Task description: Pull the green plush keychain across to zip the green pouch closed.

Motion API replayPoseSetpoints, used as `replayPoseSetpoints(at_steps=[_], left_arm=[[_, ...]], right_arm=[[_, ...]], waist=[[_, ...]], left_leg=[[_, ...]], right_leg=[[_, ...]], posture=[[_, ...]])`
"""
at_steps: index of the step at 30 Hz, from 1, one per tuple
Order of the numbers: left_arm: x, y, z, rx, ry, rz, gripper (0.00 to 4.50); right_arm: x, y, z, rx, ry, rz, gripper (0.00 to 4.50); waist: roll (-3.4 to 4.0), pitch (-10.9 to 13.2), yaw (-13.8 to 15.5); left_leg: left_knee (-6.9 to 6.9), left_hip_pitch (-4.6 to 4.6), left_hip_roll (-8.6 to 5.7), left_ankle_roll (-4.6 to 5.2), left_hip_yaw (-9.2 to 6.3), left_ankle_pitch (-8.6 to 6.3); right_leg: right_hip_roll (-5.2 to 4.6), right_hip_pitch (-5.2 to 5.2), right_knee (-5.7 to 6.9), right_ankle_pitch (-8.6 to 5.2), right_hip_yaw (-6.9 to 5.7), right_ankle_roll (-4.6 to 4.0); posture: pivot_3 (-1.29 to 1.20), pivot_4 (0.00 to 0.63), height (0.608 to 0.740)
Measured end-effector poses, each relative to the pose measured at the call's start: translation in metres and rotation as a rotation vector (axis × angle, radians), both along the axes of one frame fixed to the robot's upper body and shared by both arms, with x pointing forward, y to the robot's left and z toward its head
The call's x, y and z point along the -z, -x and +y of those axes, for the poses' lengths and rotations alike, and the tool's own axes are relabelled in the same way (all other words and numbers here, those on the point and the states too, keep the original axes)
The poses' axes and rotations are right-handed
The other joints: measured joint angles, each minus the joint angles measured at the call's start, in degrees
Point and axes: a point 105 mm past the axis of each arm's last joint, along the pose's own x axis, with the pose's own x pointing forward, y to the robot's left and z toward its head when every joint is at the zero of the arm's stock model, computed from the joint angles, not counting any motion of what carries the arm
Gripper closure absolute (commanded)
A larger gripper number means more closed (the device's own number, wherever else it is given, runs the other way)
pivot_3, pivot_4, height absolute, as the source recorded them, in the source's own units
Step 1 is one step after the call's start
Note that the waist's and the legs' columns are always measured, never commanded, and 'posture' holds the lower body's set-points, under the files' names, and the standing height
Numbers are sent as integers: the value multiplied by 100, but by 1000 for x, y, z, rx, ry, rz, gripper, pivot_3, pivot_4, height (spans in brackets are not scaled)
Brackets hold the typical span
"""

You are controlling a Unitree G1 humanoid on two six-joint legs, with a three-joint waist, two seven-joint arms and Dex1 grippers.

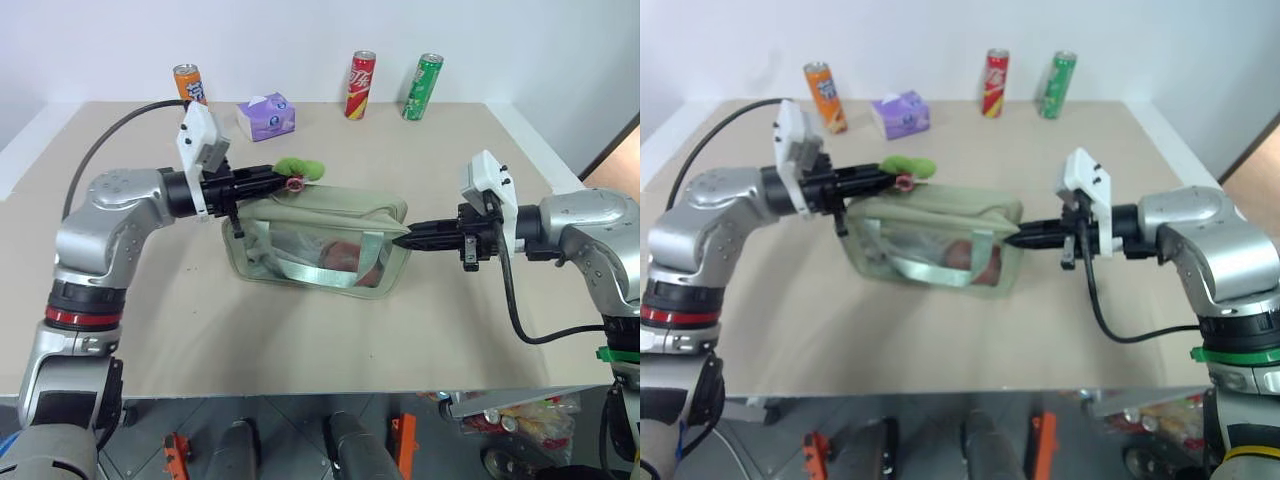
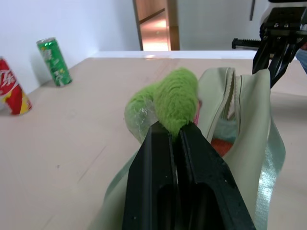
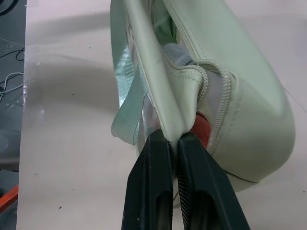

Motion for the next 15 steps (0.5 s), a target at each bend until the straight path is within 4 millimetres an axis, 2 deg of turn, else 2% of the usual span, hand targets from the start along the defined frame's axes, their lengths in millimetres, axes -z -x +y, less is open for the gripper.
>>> replayPoseSetpoints(at_steps=[3,15], left_arm=[[-1,0,-17,66,-4,-8,4455],[-6,9,-60,238,-32,-33,4455]], right_arm=[[2,1,-2,15,-5,4,4500],[5,4,-3,37,-14,14,4500]], waist=[[0,0,5],[0,0,2]], left_leg=[[6,-4,-2,0,0,0],[17,-6,-7,2,0,2]], right_leg=[[-2,3,-1,1,1,2],[-3,5,-1,3,10,5]], posture=[[0,150,740],[0,150,740]])
